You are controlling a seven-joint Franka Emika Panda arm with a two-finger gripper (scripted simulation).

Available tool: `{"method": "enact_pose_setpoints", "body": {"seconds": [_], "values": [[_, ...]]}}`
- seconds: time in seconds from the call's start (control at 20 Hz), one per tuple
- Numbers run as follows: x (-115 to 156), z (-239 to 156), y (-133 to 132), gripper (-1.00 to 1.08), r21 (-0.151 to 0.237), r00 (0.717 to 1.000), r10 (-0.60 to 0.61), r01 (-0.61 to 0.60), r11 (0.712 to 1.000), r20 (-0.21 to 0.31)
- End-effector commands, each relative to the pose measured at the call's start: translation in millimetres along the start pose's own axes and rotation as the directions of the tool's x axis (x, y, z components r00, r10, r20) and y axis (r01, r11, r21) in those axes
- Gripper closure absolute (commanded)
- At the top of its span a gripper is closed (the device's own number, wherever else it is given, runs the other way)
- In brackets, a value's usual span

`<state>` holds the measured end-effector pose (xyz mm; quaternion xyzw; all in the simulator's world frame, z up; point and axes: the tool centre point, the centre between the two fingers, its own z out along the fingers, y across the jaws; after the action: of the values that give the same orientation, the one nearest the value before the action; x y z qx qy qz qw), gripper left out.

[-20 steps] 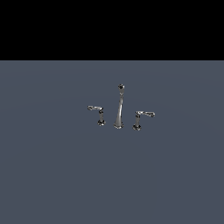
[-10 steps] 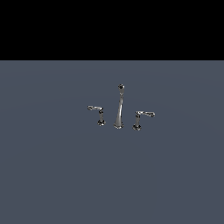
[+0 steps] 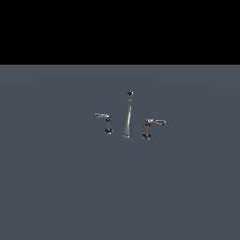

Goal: Turn on the faucet by rotating a designated handle.

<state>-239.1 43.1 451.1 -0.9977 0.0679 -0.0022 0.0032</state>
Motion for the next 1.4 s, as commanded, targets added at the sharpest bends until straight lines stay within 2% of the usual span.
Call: {"method": "enact_pose_setpoints", "body": {"seconds": [0.0,0.3,0.65,1.0,1.35], "values": [[5,11,-10,1.08,0.000,0.999,0.050,-0.050,0.999,0.000],[20,40,-35,1.08,0.001,0.984,0.178,-0.178,0.984,0.001],[43,73,-63,1.08,0.002,0.946,0.325,-0.325,0.946,0.002],[70,106,-86,1.08,0.003,0.887,0.462,-0.462,0.887,0.003],[98,138,-105,1.08,0.004,0.812,0.584,-0.584,0.812,0.005]]}}
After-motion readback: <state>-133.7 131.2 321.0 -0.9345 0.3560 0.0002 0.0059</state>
